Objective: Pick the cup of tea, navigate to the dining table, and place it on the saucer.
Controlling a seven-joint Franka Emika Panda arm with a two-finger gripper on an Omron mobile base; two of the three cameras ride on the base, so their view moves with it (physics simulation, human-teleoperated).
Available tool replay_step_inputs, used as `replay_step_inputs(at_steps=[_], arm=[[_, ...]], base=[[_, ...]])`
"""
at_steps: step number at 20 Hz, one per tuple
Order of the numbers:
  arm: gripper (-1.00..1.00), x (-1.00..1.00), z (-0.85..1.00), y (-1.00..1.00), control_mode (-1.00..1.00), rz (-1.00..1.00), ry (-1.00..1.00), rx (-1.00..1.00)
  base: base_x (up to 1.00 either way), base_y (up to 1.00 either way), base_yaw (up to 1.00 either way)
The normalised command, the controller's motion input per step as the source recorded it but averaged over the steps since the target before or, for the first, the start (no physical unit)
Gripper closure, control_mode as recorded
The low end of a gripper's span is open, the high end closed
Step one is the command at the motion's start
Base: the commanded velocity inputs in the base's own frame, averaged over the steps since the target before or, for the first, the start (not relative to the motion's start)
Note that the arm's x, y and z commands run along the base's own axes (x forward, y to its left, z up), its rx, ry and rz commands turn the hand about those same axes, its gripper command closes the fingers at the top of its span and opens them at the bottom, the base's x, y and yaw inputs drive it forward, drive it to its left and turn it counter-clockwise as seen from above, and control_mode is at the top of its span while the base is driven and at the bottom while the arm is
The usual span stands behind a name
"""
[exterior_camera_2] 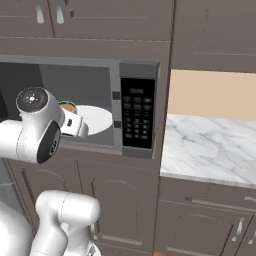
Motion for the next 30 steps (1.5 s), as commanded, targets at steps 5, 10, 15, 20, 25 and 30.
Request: replay_step_inputs(at_steps=[5, 10, 15, 20, 25, 30], arm=[[1.00, -0.96, 0.39, 0.00, -1.00, 0.03, 0.02, -0.01], [1.00, -0.73, 0.25, 0.00, -1.00, 0.00, -0.04, -0.09], [1.00, -0.03, 0.00, -0.02, -1.00, -0.08, -0.04, -0.12], [1.00, 0.00, 0.00, 0.00, -1.00, 0.00, 0.00, 0.00], [1.00, 0.00, 0.00, 0.00, 1.00, 0.00, 0.00, 0.00], [1.00, 0.00, 0.00, 0.00, 1.00, 0.00, 0.00, 0.00]], base=[[0.00, 0.00, 0.00], [0.00, 0.00, 0.00], [0.00, 0.00, 0.00], [0.00, 0.00, 0.00], [-0.01, 0.00, 0.00], [-0.99, -0.47, -0.34]])
